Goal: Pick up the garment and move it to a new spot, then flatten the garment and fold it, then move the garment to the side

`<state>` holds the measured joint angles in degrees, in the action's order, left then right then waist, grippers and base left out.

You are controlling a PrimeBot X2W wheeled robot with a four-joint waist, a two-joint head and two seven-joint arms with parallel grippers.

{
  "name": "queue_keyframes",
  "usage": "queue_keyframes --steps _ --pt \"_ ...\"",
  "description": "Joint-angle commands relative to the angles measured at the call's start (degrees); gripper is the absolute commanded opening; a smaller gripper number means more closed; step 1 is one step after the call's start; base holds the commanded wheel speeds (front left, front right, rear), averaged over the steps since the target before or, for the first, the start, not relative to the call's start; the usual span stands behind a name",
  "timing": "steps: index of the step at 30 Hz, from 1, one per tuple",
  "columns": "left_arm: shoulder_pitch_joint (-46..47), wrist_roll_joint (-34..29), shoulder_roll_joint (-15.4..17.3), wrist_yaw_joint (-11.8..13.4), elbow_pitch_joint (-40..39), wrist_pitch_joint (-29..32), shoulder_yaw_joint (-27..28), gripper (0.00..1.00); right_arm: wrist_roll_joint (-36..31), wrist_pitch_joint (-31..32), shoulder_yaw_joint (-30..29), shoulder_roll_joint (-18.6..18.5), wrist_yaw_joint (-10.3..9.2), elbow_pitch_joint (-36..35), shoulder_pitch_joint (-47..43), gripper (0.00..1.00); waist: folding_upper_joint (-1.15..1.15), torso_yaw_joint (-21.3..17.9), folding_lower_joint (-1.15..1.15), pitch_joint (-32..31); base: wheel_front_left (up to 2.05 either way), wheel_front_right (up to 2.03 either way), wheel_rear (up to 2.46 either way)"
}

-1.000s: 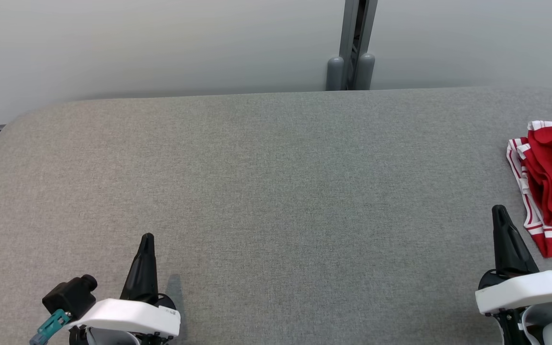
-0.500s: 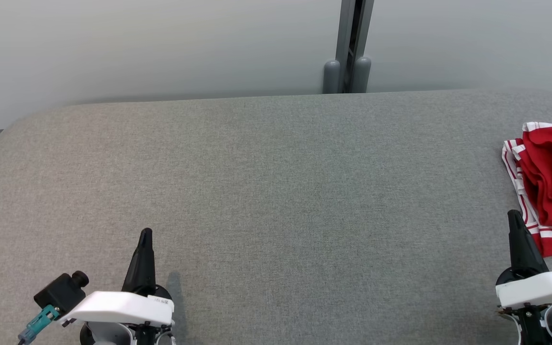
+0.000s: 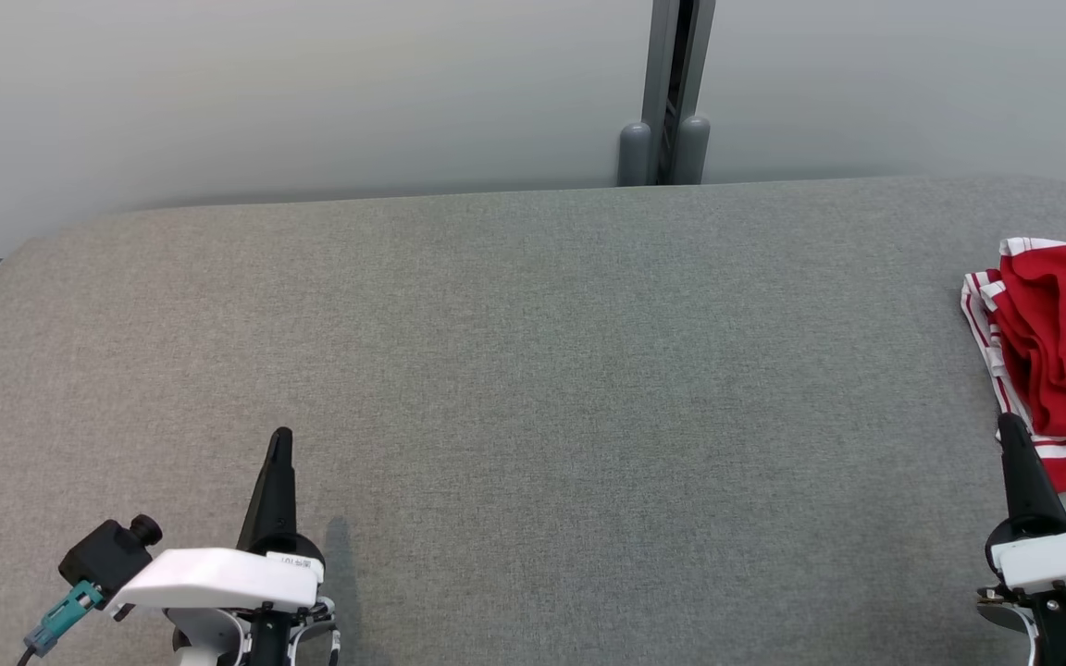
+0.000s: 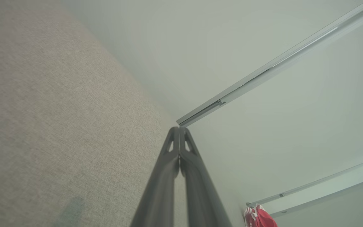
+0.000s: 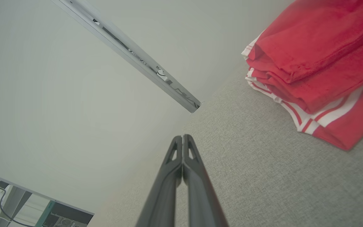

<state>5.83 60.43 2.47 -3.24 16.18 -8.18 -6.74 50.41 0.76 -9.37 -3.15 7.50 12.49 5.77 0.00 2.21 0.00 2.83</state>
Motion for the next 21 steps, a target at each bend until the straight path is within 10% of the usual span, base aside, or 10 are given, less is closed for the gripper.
queue_keyframes --steps 1,21 --pt "1.73 1.66 0.29 -0.5 -0.45 0.31 0.26 0.0 2.08 0.7 -0.8 -0.26 0.0 -0.34 0.71 0.0 0.0 -0.05 0.0 -0.06 0.0 0.0 0.0" --pt "3.21 12.93 0.38 -1.82 0.38 2.39 0.41 0.0 15.44 5.57 -4.18 -0.12 -0.01 0.25 0.65 0.0 0.0 -0.65 0.0 -0.84 0.0 0.0 0.0"
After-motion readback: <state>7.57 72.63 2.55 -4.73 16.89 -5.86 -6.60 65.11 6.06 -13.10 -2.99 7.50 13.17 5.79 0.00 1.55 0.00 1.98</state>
